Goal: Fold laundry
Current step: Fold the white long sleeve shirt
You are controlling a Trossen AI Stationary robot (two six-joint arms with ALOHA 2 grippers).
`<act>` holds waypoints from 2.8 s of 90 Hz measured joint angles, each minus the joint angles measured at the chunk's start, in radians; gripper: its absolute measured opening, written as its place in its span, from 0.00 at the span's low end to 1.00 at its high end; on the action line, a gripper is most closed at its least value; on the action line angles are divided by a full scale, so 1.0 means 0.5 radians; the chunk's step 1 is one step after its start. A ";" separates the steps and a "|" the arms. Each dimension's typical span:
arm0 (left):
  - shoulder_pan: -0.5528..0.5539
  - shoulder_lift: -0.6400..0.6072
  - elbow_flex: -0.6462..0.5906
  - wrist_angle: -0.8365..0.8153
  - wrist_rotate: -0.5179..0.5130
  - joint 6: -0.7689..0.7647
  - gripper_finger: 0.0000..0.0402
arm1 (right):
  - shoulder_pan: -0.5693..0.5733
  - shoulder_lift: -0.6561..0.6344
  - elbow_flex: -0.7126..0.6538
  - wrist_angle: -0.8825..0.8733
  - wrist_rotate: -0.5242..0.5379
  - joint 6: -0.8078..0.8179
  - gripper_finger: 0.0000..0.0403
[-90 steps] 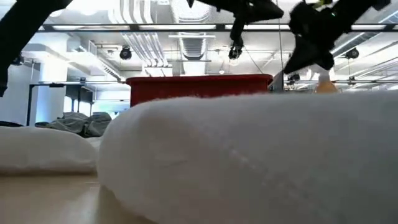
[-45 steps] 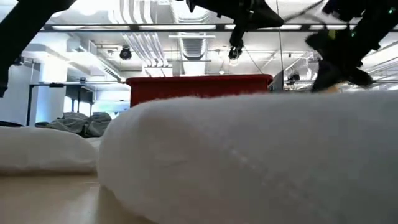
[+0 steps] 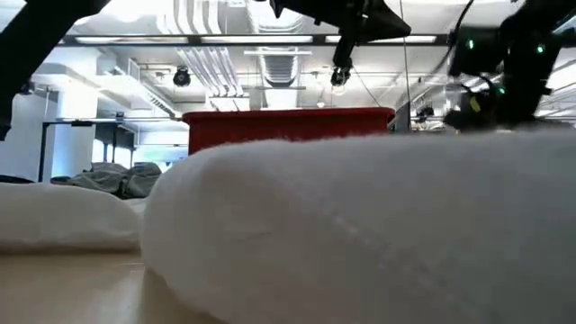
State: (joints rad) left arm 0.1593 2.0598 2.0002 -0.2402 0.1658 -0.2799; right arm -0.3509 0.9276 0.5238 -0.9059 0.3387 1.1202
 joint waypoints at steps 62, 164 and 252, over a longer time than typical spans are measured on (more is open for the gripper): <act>0.010 0.001 -0.001 0.534 -0.019 0.408 0.00 | -0.519 0.643 -0.103 0.240 -0.082 -0.124 0.38; 0.107 -0.842 -1.317 0.687 -0.166 -0.193 0.00 | -0.459 -0.073 0.174 0.318 -0.257 -0.801 0.00; 0.870 -0.454 -1.732 0.029 0.320 -0.071 0.00 | -0.144 -0.055 0.564 0.371 -0.307 -0.970 0.00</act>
State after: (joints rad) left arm 0.5943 1.8326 1.1343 -0.2255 0.3260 -0.3155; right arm -0.4230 0.8999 0.8058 -0.7203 0.1852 0.6353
